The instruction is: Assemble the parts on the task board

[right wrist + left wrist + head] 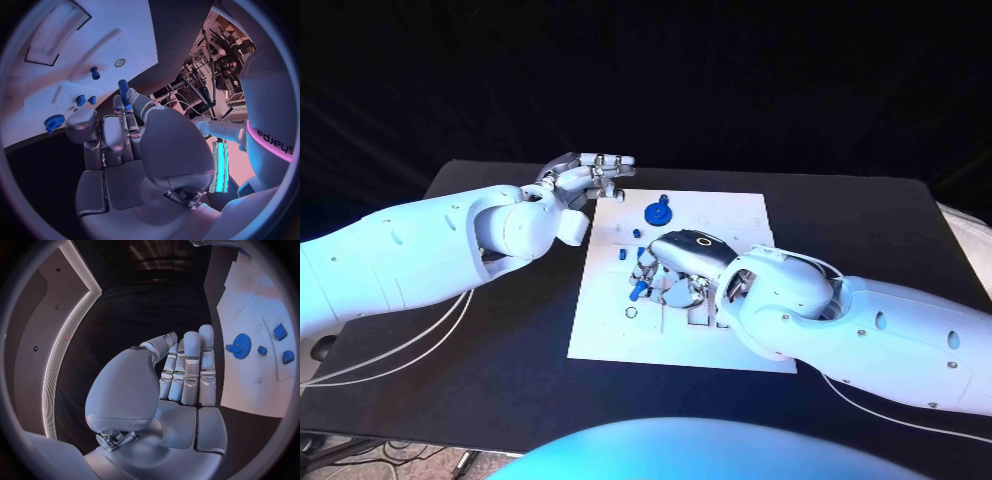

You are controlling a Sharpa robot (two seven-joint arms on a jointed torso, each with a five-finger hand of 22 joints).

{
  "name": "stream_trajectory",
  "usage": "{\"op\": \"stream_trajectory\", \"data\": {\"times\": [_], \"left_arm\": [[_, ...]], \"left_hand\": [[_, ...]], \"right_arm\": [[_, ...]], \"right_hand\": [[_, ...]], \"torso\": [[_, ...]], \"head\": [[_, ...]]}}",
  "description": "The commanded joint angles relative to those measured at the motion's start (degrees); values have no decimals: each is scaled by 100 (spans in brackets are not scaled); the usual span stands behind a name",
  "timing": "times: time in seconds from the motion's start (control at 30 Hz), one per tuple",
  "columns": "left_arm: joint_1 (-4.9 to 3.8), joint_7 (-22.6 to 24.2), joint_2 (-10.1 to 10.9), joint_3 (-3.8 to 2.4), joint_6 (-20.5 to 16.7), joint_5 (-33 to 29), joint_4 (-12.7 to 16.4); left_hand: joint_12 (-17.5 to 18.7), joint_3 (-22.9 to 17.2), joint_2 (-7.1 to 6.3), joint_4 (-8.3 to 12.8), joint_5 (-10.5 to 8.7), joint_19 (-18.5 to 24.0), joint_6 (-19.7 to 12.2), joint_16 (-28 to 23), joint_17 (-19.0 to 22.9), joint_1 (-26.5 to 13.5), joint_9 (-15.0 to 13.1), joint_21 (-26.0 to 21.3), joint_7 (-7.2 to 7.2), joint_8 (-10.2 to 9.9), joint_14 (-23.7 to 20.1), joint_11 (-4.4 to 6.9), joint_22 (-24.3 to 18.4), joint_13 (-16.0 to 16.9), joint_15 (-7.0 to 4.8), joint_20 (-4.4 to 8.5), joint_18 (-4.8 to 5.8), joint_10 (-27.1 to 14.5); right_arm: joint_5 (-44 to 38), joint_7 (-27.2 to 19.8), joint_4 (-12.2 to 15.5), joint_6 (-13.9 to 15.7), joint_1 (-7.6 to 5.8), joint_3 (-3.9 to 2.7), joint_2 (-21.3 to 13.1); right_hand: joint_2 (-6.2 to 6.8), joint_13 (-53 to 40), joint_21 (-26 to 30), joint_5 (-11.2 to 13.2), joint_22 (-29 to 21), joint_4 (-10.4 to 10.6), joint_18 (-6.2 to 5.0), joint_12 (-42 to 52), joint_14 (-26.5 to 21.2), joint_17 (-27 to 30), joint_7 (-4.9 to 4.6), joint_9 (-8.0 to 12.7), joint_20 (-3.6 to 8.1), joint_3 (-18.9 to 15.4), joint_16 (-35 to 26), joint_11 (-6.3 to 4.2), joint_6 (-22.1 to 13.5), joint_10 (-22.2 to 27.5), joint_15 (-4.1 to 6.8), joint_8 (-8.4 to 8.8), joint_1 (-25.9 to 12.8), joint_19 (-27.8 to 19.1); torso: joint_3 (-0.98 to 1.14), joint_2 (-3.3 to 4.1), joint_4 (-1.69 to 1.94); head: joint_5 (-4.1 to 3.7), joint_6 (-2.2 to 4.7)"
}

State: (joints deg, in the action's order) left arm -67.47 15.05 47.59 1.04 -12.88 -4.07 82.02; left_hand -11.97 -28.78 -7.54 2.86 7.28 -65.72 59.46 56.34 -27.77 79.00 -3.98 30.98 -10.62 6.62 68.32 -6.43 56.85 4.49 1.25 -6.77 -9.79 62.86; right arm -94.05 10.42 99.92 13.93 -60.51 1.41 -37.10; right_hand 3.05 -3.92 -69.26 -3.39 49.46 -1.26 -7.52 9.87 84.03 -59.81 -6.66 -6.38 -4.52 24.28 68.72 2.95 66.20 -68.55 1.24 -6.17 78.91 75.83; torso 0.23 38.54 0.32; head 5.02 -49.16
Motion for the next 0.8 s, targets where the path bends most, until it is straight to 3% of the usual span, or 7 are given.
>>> {"op": "stream_trajectory", "data": {"times": [0.03, 0.3, 0.8], "left_arm": [[0, 24, -14, -3, 119, 31, 16], [0, 22, -22, -3, 124, 32, 12], [1, 15, -31, -3, 144, 48, 9]], "left_hand": [[-16, 40, 50, 5, -4, 52, 3, -20, 6, 11, 3, -36, -9, 24, -39, -4, -9, 1, 2, -7, -66, -25], [-16, 40, 50, 5, -4, 52, 3, -20, 6, 11, 3, -36, -9, 24, -39, -4, -9, 1, 2, -7, -66, -25], [-16, 40, 50, 5, -4, 52, 3, -20, 6, 11, 3, -36, -9, 24, -39, -4, -9, 1, 2, -7, -66, -25]], "right_arm": [[-119, -79, -130, -211, 48, 14, 87], [-220, -60, -296, -301, 172, 38, 240], [-392, 33, -439, -482, 222, 46, 343]], "right_hand": [[-29, 3, -4, -32, -5, -5, 33, -27, 173, 7, -22, -8, -1, 39, -2, 26, 4, -30, 33, -35, -9, 14], [-31, 4, -4, -35, -6, -5, 34, -32, 172, 6, -24, -8, -1, 43, -1, 28, 0, -28, 32, -32, -11, 13], [-33, 4, -5, -37, -3, -6, 34, -39, 172, 1, -25, -9, -1, 48, 4, 29, -3, -29, 31, -29, -13, 13]], "torso": [[1, 0, -3], [5, 3, 2], [4, -1, -2]], "head": [[28, -22], [69, -40], [83, -84]]}}
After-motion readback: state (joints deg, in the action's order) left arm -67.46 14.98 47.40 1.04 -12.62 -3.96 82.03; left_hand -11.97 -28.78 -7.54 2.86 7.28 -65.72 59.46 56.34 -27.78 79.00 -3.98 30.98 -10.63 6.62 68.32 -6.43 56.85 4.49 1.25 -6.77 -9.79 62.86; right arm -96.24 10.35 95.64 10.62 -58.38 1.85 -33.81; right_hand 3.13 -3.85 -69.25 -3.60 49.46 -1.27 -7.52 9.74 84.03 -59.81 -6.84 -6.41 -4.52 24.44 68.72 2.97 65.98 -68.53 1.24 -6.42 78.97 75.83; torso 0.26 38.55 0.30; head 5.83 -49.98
